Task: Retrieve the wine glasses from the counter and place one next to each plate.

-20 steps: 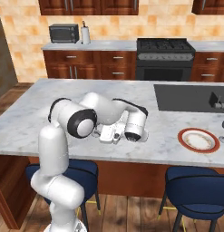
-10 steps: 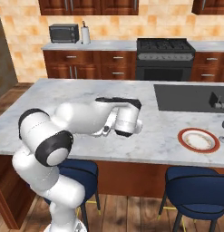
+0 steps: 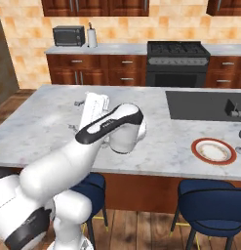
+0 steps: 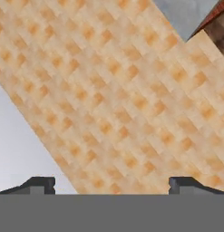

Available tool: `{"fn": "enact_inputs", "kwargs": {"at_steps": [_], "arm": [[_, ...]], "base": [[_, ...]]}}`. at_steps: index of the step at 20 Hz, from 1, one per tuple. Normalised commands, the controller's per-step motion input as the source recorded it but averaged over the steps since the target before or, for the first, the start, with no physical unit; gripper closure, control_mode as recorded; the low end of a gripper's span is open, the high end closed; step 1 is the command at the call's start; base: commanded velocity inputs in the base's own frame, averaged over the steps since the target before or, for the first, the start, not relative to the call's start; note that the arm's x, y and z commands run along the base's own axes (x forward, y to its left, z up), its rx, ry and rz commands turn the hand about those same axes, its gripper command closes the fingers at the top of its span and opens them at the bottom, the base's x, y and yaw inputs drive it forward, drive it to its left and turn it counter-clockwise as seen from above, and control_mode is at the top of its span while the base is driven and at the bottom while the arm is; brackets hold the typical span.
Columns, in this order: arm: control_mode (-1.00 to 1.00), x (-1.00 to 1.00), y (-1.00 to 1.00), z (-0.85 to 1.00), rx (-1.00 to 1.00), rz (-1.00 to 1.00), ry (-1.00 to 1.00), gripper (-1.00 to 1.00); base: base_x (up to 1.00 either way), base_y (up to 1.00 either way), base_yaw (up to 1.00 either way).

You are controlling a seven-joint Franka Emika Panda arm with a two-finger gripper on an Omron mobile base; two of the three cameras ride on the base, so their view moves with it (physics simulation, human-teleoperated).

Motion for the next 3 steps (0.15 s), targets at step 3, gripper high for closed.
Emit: {"fn": "enact_inputs", "kwargs": {"at_steps": [3], "arm": [[-1.0,-1.0,0.13,0.8,0.05,0.0,-0.21,-1.0]], "base": [[0.0,0.0,0.0]]}}
